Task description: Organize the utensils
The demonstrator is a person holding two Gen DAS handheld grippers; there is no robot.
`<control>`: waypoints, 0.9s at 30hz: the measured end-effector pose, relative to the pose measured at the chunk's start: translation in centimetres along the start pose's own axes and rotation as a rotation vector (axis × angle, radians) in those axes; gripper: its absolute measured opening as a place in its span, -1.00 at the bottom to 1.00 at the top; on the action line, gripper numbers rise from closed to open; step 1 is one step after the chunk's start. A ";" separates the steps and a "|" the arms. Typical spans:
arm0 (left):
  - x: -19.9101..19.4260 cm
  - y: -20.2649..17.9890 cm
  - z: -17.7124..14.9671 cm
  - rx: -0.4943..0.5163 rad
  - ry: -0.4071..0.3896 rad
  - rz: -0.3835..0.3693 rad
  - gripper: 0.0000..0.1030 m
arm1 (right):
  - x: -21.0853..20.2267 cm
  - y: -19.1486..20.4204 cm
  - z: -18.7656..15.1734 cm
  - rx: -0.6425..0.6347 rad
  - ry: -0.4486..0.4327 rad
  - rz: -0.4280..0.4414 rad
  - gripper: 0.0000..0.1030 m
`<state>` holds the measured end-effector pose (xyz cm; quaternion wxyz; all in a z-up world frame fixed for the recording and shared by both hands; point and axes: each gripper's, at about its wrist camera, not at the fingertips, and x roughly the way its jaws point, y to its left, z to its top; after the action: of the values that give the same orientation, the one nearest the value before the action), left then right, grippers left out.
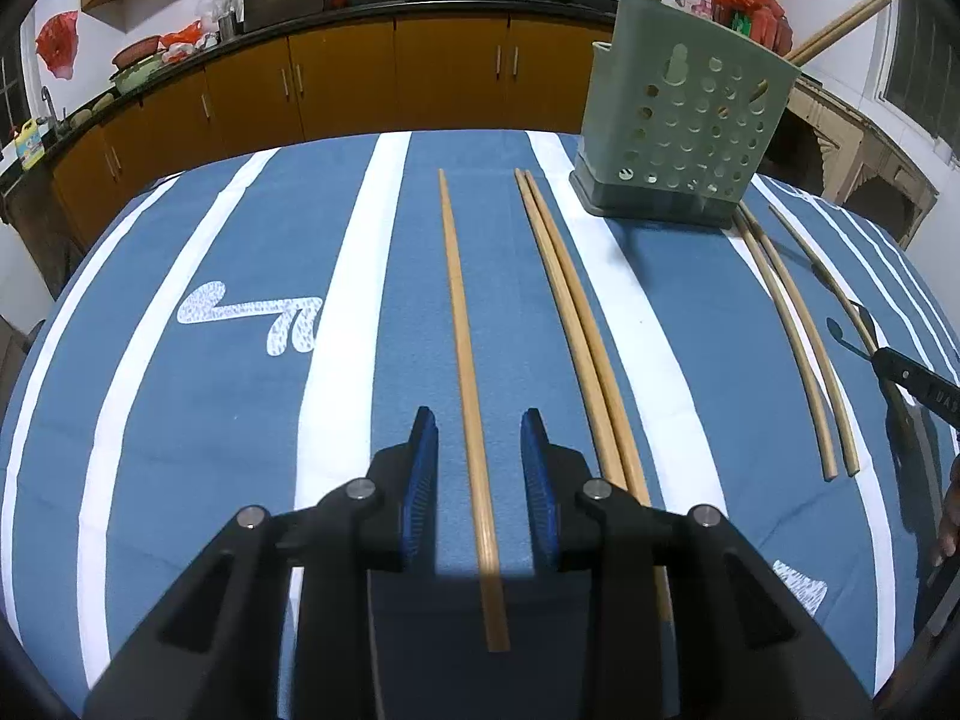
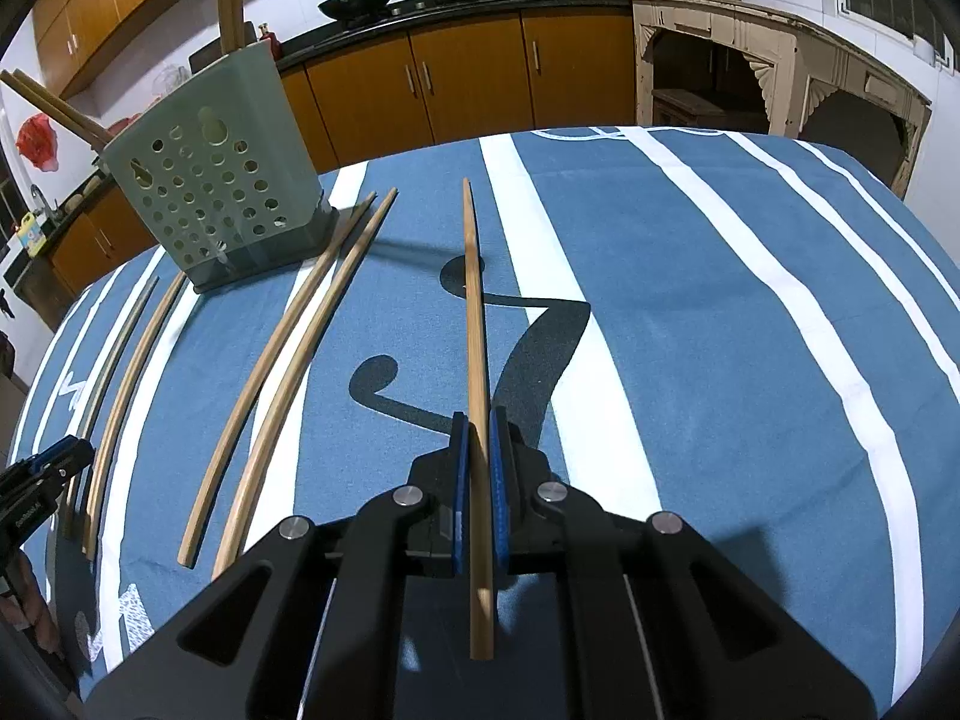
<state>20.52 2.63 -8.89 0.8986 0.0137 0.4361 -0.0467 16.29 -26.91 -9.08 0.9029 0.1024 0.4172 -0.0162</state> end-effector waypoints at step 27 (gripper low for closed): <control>-1.1 0.5 -0.8 -0.018 0.011 0.007 -0.86 | -2.3 -0.5 -0.7 -0.017 -0.046 0.058 -0.85</control>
<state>19.22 3.22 -8.54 0.8964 0.0077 0.4414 -0.0395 14.25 -27.41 -7.84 0.9132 0.1065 0.3932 0.0112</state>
